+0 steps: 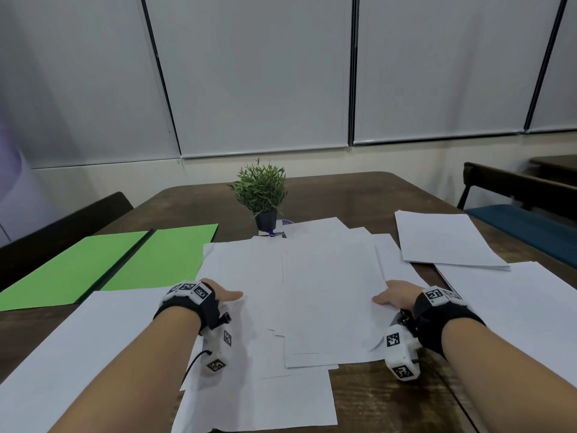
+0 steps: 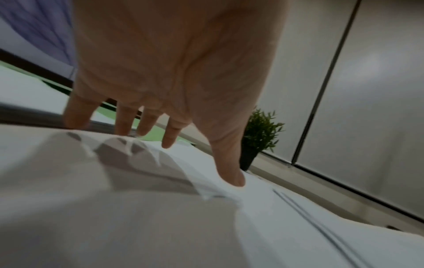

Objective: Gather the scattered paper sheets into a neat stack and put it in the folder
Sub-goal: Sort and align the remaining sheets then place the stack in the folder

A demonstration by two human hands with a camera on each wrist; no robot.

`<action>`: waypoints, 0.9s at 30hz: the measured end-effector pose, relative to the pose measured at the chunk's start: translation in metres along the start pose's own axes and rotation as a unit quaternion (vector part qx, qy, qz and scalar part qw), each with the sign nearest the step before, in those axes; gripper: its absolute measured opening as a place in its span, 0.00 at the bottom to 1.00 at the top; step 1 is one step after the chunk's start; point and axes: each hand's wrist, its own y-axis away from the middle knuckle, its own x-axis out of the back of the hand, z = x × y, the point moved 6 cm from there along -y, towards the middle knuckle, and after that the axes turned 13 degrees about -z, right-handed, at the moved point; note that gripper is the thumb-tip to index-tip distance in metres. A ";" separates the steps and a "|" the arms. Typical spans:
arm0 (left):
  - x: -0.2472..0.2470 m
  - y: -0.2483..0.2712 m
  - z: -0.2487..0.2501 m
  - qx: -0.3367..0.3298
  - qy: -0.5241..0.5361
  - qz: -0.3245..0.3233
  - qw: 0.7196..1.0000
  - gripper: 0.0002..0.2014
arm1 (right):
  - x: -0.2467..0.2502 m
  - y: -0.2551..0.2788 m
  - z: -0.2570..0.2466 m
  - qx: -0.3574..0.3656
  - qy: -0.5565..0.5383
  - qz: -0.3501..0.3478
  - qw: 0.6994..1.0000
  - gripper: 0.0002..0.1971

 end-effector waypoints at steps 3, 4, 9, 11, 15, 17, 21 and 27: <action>0.006 -0.004 -0.012 0.029 -0.028 0.023 0.999 0.40 | 0.001 -0.001 0.001 0.003 -0.005 -0.002 1.000 0.22; 0.007 -0.005 -0.013 0.028 -0.037 0.020 0.999 0.39 | 0.001 -0.001 0.001 -0.001 -0.002 -0.004 1.000 0.22; 0.007 -0.004 -0.012 -0.005 -0.026 -0.003 1.000 0.28 | 0.002 0.000 0.001 -0.011 0.010 0.002 1.000 0.22; 0.007 -0.008 -0.013 -0.009 -0.011 -0.012 1.000 0.27 | 0.002 -0.002 0.001 -0.014 0.008 0.006 1.000 0.23; 0.008 -0.015 -0.011 -0.032 0.041 0.003 0.999 0.25 | 0.002 0.001 -0.002 -0.017 0.008 0.007 1.000 0.23; 0.007 -0.013 -0.004 -0.035 0.053 0.010 0.998 0.26 | 0.001 0.001 -0.002 -0.013 0.005 0.000 1.000 0.23; 0.021 -0.002 0.009 -0.064 0.118 0.075 0.988 0.20 | 0.001 -0.003 -0.001 -0.011 -0.002 0.003 1.000 0.22; 0.071 0.028 0.021 -0.165 0.334 0.164 0.913 0.09 | 0.003 0.001 -0.005 -0.011 -0.004 0.013 1.000 0.21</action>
